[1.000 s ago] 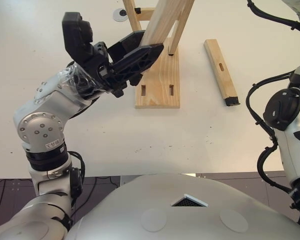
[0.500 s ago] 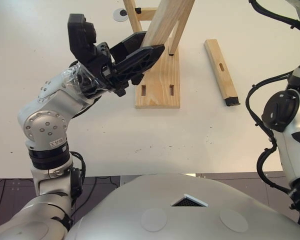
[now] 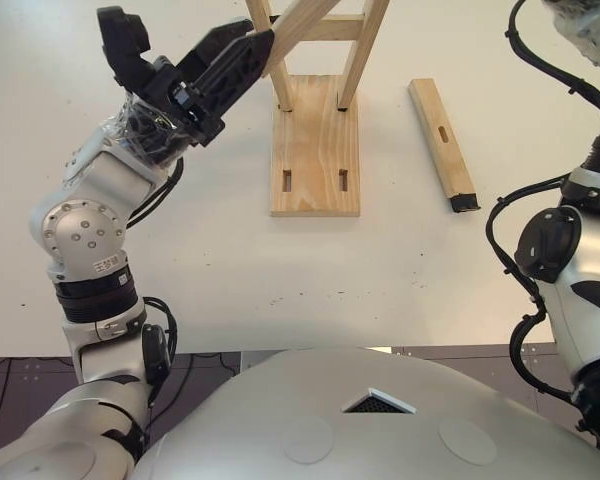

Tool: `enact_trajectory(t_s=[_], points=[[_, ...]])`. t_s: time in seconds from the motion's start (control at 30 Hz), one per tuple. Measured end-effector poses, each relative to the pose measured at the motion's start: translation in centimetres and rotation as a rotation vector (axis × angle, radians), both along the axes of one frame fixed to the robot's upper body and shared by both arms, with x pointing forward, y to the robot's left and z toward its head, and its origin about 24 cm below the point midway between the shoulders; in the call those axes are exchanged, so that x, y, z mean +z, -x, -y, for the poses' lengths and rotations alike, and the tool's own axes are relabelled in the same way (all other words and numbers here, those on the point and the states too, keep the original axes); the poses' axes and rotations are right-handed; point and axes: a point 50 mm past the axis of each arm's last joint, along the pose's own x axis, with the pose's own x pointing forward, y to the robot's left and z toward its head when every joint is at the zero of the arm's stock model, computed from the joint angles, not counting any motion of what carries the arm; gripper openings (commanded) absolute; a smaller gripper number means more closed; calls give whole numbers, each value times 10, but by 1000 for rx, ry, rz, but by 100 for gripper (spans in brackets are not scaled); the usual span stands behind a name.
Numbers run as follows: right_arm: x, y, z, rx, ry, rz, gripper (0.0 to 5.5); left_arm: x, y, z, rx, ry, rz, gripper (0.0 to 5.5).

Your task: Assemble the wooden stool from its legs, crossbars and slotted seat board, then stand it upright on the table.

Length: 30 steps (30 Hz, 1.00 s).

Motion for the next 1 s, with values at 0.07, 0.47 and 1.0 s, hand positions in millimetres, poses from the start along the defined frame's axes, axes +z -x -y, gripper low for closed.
enact_trajectory(t_s=[0.07, 0.47, 1.0], points=[[0, 0, 0, -2, -3, 1, 204, -12, -1, -1, 24, -100, -36, 335], [-26, 5, 5, -64, 67, 106, 204, -76, -23, -41, 328, -604, -185, 335], [-60, 21, 11, -20, 359, 230, 204, -80, -31, -58, 390, -690, -202, 335]])
